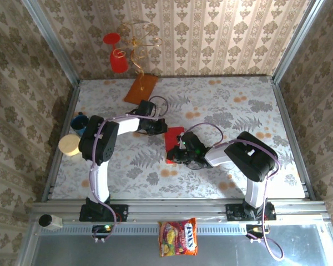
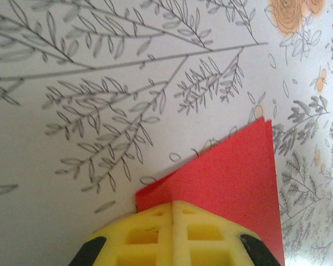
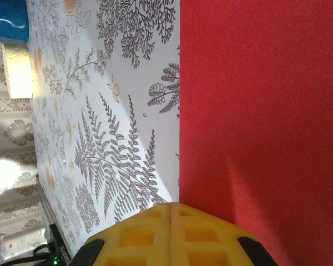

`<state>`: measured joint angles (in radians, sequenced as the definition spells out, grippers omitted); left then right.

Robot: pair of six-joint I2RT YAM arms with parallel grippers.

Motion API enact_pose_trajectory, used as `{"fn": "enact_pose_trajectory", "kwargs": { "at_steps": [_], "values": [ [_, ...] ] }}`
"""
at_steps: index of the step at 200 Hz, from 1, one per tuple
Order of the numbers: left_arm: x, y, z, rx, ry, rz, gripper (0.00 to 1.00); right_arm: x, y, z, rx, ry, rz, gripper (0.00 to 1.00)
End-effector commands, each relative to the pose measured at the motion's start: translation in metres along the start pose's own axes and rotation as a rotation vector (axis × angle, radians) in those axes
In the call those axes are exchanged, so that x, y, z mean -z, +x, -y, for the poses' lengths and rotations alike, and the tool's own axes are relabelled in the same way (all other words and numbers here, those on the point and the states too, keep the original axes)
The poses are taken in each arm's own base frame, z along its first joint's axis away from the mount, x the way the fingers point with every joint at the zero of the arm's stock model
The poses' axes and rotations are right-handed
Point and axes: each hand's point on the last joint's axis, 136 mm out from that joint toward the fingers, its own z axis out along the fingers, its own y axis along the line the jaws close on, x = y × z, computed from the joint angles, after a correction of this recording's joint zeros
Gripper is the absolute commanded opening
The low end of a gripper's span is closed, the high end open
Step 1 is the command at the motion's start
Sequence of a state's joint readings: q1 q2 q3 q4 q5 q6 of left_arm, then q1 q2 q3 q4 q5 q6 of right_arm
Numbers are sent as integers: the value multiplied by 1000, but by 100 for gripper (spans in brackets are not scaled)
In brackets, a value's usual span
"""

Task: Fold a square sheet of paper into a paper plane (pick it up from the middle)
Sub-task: First fold in half a square sheet of paper at the center of the table.

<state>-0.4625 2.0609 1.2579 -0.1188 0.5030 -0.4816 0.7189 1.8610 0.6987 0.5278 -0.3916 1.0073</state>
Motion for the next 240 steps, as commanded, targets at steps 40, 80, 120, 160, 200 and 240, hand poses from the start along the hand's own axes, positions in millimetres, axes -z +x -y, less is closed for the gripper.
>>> {"fn": "enact_pose_trajectory", "kwargs": {
  "at_steps": [40,80,120,160,200,240],
  "values": [
    [13,-57,-78,32,-250,147,0,17,86,122,-185,399,-227,0],
    [42,-47,-42,2,-165,192,0,16,85,121,-182,394,-227,0],
    [56,13,-4,6,-62,179,0,17,86,123,-182,399,-227,0],
    [44,68,29,-12,11,128,0,18,88,126,-186,407,-230,0],
    [31,82,43,-39,28,108,0,18,88,126,-185,412,-233,0],
    [20,84,39,-22,30,87,0,18,88,126,-184,412,-232,0]
  ]
}}
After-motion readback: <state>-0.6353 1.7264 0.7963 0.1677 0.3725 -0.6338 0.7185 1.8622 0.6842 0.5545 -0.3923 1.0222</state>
